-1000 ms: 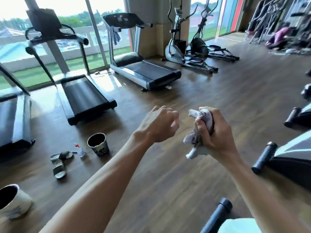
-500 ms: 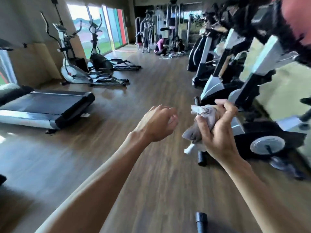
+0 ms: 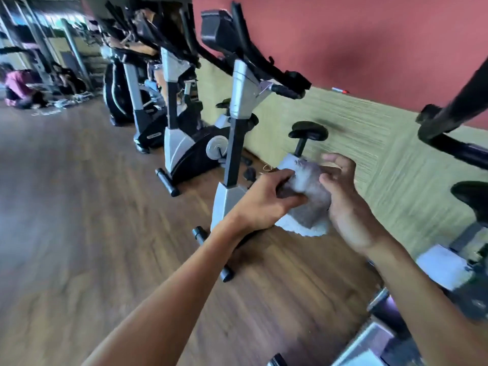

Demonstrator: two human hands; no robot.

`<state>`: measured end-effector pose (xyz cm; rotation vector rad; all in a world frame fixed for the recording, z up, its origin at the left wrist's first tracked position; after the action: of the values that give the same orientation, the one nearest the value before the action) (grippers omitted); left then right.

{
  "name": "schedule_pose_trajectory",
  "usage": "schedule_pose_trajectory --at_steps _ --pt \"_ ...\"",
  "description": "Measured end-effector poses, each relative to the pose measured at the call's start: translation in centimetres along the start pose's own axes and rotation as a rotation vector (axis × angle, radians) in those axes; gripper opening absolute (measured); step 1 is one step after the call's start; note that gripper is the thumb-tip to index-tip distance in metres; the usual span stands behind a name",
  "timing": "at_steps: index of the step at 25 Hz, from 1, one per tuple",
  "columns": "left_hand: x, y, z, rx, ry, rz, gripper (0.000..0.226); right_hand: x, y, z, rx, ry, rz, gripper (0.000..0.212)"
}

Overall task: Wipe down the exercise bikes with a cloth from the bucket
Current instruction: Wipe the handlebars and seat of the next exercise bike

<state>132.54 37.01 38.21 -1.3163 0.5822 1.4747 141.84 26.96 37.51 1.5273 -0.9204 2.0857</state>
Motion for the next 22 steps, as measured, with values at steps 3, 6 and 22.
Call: schedule_pose_trajectory --at_steps 3,6,22 --pt "0.5 -5.1 0.3 0.148 0.211 -0.046 0.014 0.9 -1.3 2.3 0.057 0.140 -0.062 0.022" --pt "0.6 -11.0 0.7 0.223 0.217 -0.108 0.017 1.8 -4.3 4.3 -0.182 0.285 -0.021 0.018" --pt "-7.0 -24.4 -9.4 0.711 0.666 -0.608 0.066 11.2 -5.8 7.4 -1.013 0.532 -0.107 0.024"
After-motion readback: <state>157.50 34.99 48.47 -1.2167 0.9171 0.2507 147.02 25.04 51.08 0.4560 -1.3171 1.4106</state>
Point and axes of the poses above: each hand's wrist, its own y-axis away from the middle knuckle, its own z-axis out of the back of the hand, x = y × z, the point moved 8 cm from there along -y, towards the middle knuckle, and after that the axes turned 6 degrees about y, right-handed, at the moved point
